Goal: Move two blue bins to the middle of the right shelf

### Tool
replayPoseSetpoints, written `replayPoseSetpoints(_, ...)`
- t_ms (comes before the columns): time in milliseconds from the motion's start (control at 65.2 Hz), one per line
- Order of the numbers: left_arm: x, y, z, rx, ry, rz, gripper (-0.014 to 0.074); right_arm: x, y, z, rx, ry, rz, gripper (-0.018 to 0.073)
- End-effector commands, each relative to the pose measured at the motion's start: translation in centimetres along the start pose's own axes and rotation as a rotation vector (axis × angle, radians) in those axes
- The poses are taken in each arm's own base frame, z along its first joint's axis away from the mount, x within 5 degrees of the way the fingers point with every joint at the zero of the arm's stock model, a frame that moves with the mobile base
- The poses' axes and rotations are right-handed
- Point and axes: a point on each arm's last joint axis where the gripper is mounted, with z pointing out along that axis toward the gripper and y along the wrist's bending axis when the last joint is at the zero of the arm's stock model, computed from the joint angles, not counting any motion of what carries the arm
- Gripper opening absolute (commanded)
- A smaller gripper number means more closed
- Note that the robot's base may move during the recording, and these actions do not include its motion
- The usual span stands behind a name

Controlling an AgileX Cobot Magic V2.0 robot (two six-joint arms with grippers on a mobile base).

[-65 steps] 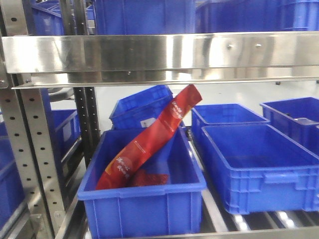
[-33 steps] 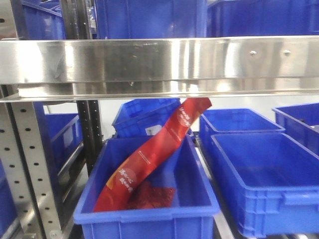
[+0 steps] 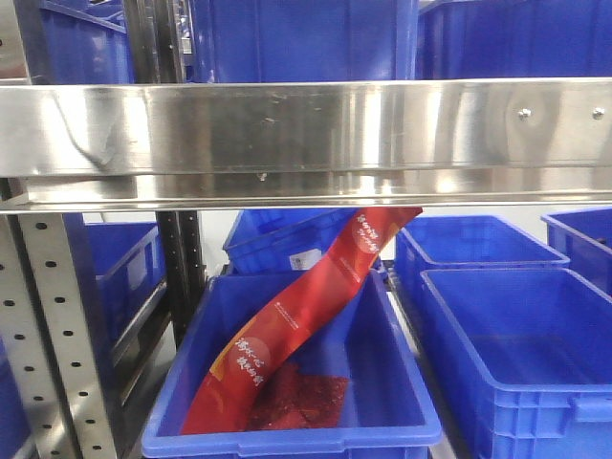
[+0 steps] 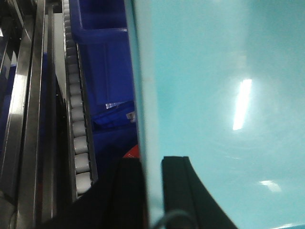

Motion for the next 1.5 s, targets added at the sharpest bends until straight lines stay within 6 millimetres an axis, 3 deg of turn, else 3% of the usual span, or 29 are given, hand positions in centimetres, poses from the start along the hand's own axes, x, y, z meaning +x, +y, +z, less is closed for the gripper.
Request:
replayPoseSetpoints(0, -1.23, -0.61, -1.25, 0.045, -0.117, -0.007, -0.0111, -1.45, 0.66, -1.34, -0.048, -0.121, 0.021, -0.0153)
replayPoseSetpoints(1334, -1.71, -0.76, -1.39, 0.063, -0.168, -0.012, -0.0111, -1.75, 0.8, -1.39, -0.065, -0.153, 0.036, -0.0153)
replayPoseSetpoints(1487, -0.91, -0.51, -1.38, 0.034, -0.079, -0.004, -0.0111, -1.37, 0.85, -1.44, -0.069, -0.11, 0.039, -0.0153)
